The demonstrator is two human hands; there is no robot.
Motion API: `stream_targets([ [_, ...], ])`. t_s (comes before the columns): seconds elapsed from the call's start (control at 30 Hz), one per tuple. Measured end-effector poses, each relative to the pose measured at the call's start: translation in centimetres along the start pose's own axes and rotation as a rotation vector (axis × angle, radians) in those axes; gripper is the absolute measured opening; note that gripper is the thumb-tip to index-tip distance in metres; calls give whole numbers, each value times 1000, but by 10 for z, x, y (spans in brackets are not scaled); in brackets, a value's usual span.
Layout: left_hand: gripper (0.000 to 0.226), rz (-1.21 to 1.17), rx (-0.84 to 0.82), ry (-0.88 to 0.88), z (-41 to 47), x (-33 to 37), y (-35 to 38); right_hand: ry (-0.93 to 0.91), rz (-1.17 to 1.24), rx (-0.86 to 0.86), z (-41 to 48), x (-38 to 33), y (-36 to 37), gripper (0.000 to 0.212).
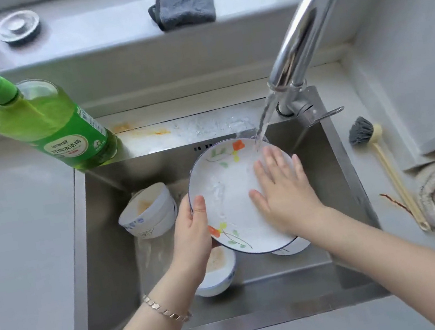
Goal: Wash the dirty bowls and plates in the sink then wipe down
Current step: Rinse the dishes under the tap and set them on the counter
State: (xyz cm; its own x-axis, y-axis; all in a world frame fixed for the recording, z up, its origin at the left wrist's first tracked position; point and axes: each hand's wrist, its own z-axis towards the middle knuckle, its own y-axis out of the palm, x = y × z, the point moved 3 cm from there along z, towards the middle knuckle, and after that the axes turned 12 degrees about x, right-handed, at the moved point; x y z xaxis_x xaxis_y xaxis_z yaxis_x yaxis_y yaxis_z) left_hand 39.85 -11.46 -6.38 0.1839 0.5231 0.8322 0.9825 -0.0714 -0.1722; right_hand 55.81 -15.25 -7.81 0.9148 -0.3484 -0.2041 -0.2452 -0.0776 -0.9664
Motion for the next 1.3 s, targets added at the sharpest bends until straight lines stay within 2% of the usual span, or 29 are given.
stream_targets([
  [0.1,21,-3,4,9,-6,5,3,-156,101,8,19,-36,6,90],
  [0.23,22,-28,50,16,-4,11,-1,-510,204,-105,-6,-70,0,83],
  [0.3,22,-22,76,14,-3,12,-7,-625,222,-140,-25,-56,1,82],
  [0.33,21,-6,88,19,-3,13,-11,-661,209,-99,-33,-45,2,77],
  [0.4,19,23,98,9,-2,13,-17,-681,123,-36,-43,-18,5,60],
  [0.47,16,69,79,-31,0,14,-21,-651,103,44,-45,7,11,66],
  [0.57,13,150,33,-132,-1,14,-24,-567,245,136,-49,22,3,49],
  [0.7,20,219,-1,-277,-3,17,-23,-627,442,145,-63,-4,7,30],
  [0.83,39,200,29,-358,8,26,-29,-437,579,235,-51,-17,6,8],
  [0.9,51,214,34,-339,13,32,-32,-298,647,203,-41,-20,2,12],
  [1.0,50,247,96,-227,26,41,-35,51,1071,16,-28,-16,-4,27],
  [1.07,50,265,160,-150,39,36,-40,265,1359,-61,-23,-5,-5,22],
  [1.13,52,334,163,-156,47,26,-43,458,1521,-108,-19,11,-2,18],
  [1.2,54,290,67,-291,47,14,-37,599,1645,-150,-18,25,1,16],
  [1.27,53,151,-132,-451,41,9,-23,665,1763,-177,-19,37,1,16],
  [1.3,48,119,-214,-483,39,10,-15,675,1809,-187,-19,42,-1,27],
])
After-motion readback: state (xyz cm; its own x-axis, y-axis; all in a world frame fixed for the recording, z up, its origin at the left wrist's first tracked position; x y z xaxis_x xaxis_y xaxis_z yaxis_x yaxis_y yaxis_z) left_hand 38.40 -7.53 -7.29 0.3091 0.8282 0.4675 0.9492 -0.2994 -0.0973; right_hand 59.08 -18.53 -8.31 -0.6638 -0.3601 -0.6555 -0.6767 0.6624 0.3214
